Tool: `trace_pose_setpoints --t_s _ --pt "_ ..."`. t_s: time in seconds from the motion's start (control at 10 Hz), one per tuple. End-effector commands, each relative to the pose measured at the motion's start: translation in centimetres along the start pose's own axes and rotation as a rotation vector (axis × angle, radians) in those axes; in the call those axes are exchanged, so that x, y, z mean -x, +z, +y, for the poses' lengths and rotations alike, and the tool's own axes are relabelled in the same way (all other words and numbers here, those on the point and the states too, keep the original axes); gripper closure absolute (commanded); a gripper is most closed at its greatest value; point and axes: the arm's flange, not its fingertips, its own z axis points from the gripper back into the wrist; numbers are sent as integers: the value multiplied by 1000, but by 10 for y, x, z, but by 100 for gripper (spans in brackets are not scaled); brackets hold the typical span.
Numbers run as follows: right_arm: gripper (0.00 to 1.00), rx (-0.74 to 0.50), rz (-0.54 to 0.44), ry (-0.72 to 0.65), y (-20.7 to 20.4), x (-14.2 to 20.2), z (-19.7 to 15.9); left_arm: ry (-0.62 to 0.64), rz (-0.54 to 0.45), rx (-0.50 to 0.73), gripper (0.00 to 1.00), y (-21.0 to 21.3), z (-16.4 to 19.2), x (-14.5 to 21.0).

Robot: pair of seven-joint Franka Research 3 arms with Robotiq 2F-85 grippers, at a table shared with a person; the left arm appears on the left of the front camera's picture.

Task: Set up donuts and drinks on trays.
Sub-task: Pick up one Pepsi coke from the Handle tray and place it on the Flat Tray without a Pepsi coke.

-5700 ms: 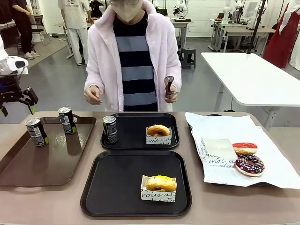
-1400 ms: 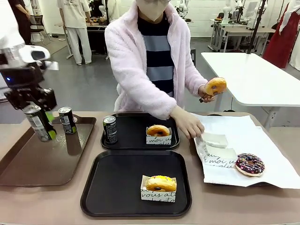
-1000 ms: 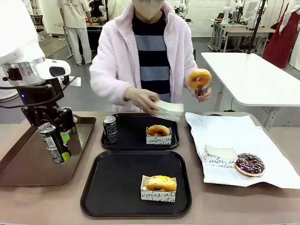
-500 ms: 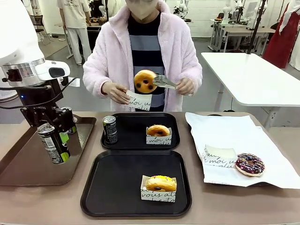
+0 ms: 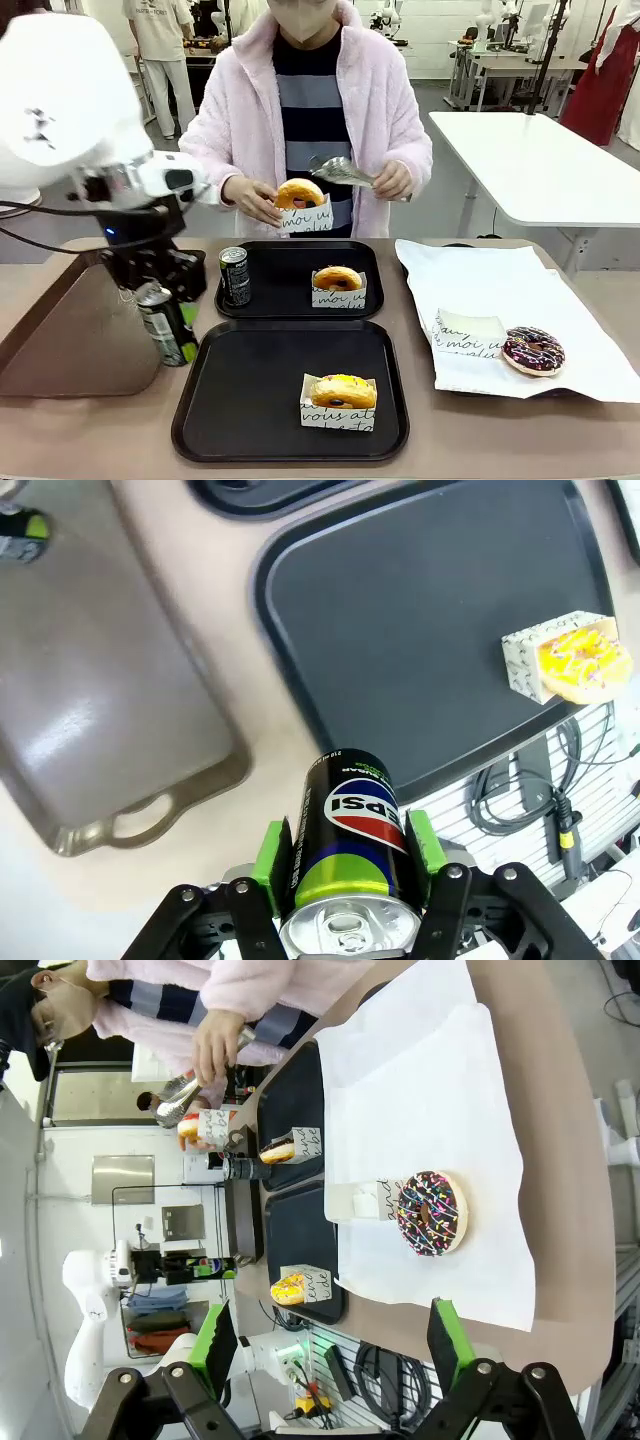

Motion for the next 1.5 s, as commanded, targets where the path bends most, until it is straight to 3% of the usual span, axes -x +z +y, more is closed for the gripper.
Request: trace_pose_setpoints --t_s 0.0,0.2,0.3,0.5,0.7,1.0,1.1,1.4 --pt "0 -19 -10 11 1 -1 0 30 6 14 42 -28 -15 -14" --pt "0 -19 -10 11 1 -1 0 22 50 -6 42 -55 -26 -23" --pt "0 -19 -10 11 1 -1 0 21 76 -2 42 -48 -22 -14" --pt "0 -19 -10 11 1 -1 0 -97 162 -49 42 15 17 25" --pt "0 -19 -10 11 1 -1 0 -109 154 1 42 41 51 61" --pt "0 -19 -10 11 1 -1 0 -31 86 39 42 46 65 72" --pt "0 -19 -10 11 1 -1 0 -74 152 14 42 54 57 73" --pt "0 -19 -10 11 1 -1 0 -74 152 14 42 54 57 73"
